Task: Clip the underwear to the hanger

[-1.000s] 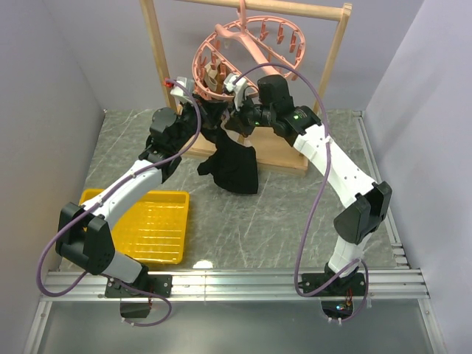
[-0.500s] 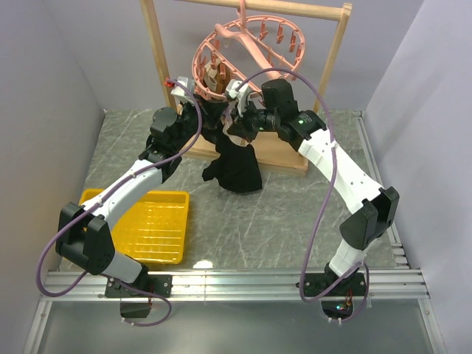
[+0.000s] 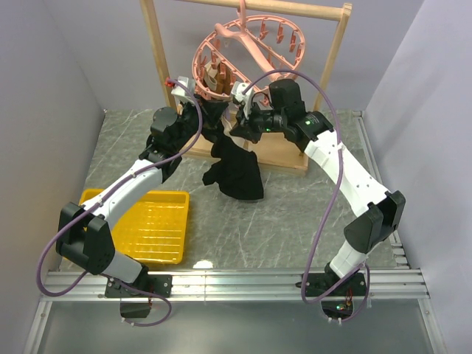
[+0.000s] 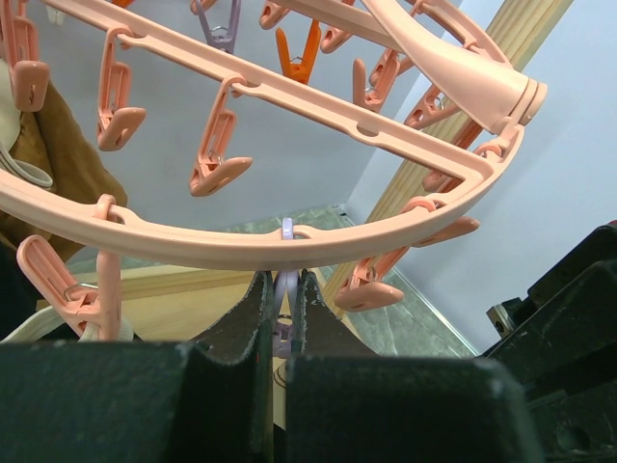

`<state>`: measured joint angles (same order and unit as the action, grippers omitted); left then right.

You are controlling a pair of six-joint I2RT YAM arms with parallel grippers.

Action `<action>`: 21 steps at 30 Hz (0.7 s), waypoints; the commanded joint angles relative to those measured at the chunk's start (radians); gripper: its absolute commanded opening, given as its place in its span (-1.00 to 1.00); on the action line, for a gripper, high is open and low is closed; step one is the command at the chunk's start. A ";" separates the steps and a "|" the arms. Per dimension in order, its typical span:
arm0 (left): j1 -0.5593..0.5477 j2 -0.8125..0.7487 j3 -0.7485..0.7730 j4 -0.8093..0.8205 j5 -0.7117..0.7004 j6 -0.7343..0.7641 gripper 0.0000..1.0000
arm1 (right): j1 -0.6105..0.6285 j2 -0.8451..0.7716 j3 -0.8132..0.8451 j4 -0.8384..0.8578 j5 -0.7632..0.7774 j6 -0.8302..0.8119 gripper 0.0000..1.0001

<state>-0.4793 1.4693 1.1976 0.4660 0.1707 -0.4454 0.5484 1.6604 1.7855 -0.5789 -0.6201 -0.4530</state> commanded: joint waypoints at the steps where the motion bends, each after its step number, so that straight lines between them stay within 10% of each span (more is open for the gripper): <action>1: -0.012 0.013 0.013 -0.101 0.043 0.020 -0.99 | -0.021 -0.060 0.006 0.010 -0.053 -0.032 -1.00; 21: 0.005 0.019 0.033 -0.049 0.144 -0.039 -0.99 | -0.021 0.013 0.048 -0.082 -0.036 -0.131 -1.00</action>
<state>-0.4763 1.4712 1.2072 0.4667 0.2207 -0.4618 0.5301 1.6615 1.7866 -0.6464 -0.6369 -0.5327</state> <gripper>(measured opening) 0.063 0.011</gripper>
